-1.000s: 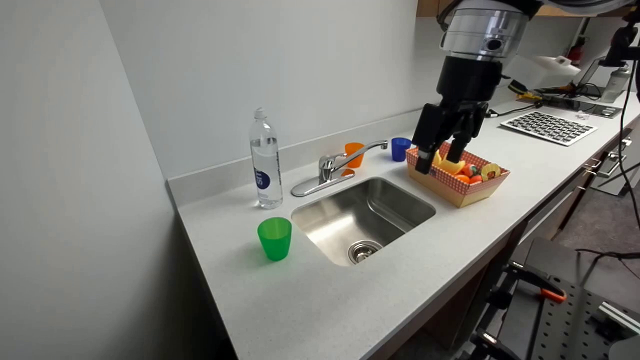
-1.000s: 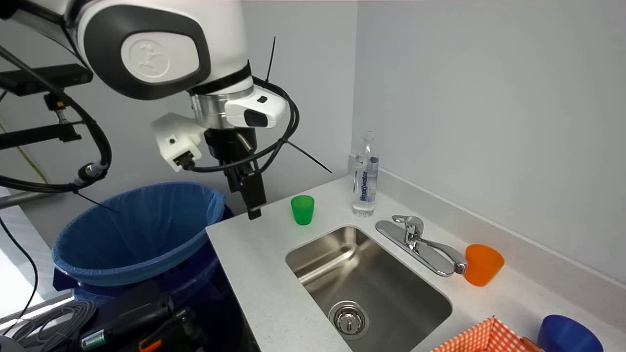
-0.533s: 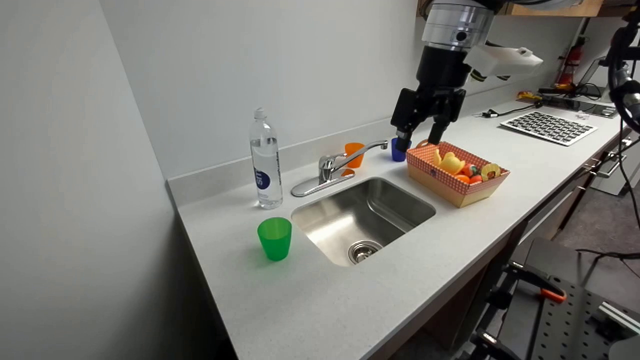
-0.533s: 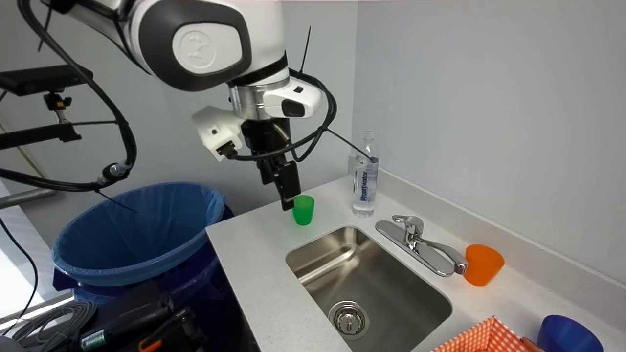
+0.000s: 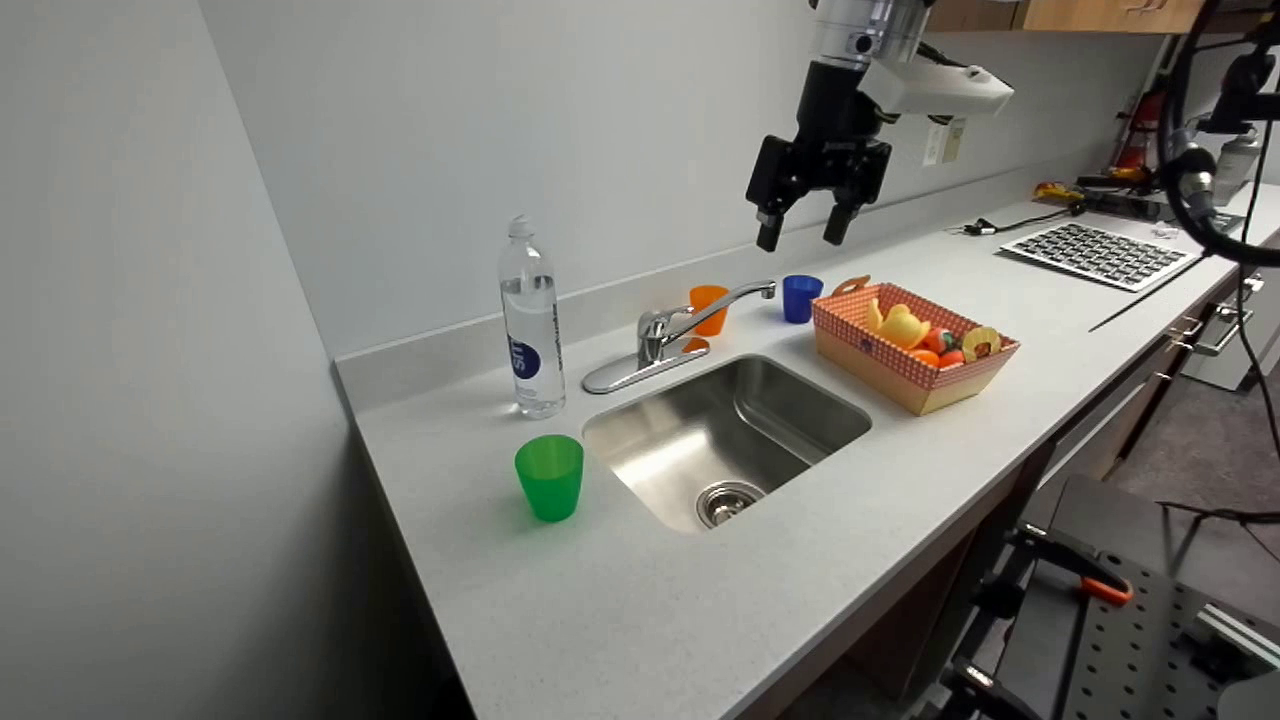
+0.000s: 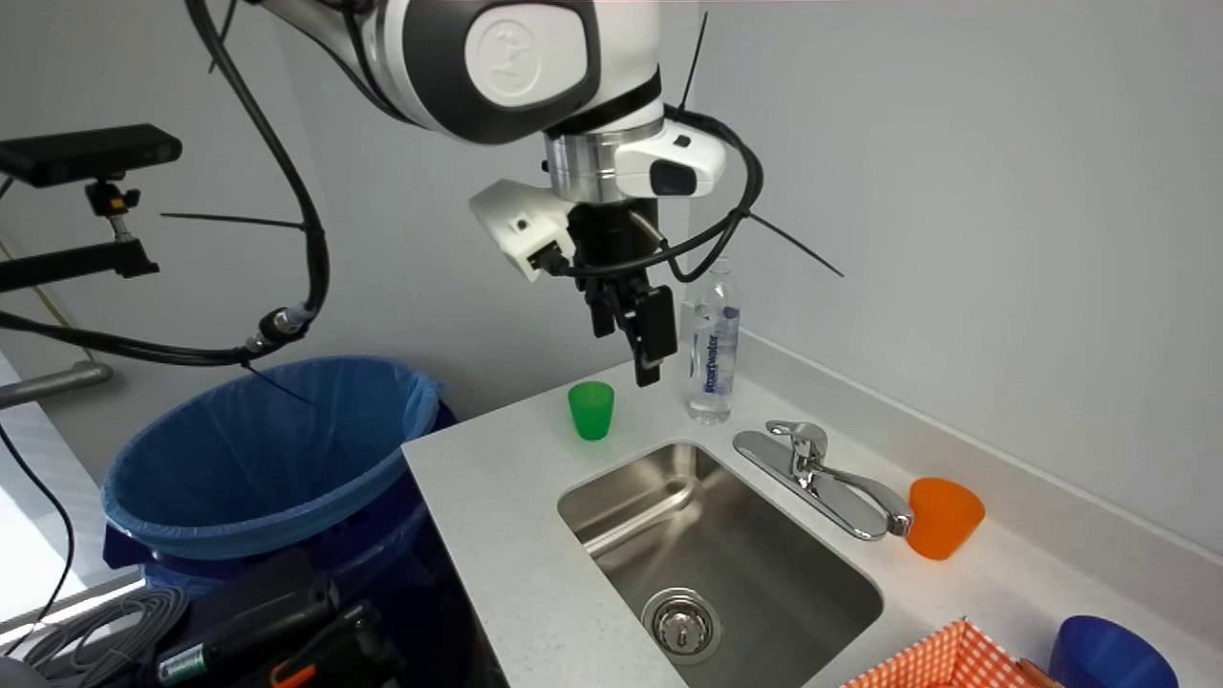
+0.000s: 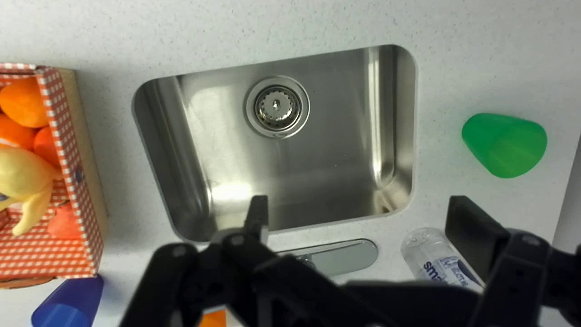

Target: Push the faucet to the left

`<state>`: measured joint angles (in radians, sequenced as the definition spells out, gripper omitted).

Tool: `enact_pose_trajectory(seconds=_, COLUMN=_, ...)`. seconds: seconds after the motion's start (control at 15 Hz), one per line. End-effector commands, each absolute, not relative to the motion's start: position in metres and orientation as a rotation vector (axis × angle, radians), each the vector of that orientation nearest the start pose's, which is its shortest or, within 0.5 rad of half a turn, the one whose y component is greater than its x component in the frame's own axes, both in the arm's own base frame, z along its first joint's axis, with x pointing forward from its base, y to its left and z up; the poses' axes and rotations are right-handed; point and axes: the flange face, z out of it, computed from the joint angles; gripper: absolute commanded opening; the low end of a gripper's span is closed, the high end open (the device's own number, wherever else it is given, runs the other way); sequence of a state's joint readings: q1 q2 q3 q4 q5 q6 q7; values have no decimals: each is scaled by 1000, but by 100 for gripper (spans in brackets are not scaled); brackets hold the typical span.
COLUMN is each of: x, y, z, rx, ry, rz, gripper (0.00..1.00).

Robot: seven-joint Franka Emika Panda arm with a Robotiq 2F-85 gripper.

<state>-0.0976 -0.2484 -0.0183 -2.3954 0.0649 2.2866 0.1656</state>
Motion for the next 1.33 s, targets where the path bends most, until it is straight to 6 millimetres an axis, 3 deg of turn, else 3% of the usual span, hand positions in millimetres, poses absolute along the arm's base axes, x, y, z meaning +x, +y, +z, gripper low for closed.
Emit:
enact_pose_trajectory(seconds=0.0, x=497, y=-70, z=438, rx=-3025, ry=575, rz=-262, gripper=100)
enact_pose_trajectory(seconds=0.07, x=498, y=-70, z=442, rx=-3012, ry=593, rz=-266, gripper=100)
enact_pose_trajectory(seconds=0.13, x=486, y=-66, z=435, rx=-3023, ry=536, rz=-239, gripper=100)
enact_pose_trajectory(seconds=0.93, x=493, y=-69, z=438, rx=-3017, ry=558, rz=-252, gripper=100)
enact_pose_trajectory(seconds=1.27, x=512, y=-87, z=431, rx=-3033, ry=507, rz=-248, gripper=100)
